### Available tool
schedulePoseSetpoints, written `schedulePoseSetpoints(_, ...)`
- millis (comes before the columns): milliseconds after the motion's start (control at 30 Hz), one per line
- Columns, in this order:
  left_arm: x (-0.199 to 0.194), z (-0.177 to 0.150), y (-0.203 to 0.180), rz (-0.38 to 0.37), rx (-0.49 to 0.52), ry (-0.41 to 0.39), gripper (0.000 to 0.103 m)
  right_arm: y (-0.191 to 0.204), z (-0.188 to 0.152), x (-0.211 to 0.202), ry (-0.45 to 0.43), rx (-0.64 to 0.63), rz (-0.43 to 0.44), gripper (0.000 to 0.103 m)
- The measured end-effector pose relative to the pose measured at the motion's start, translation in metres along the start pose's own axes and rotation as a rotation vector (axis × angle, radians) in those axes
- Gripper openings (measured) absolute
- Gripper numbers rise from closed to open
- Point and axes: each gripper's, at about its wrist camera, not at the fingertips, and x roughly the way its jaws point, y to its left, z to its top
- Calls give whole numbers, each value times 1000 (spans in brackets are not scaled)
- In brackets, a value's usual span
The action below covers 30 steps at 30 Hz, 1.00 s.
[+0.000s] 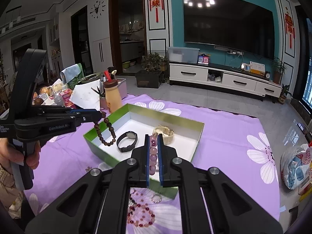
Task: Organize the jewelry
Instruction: 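Lower the wooden bracelet into the box with the left tool while the right tool releases the pink one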
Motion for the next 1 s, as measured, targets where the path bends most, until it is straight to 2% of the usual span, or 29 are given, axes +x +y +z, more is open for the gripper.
schedulePoseSetpoints(600, 90, -4, -10, 20, 26, 130, 11, -34, -6, 78, 118, 70, -21, 7)
schedulePoseSetpoints(1000, 123, -17, -12, 42, 55, 189, 11, -38, -21, 110, 200, 65, -34, 7)
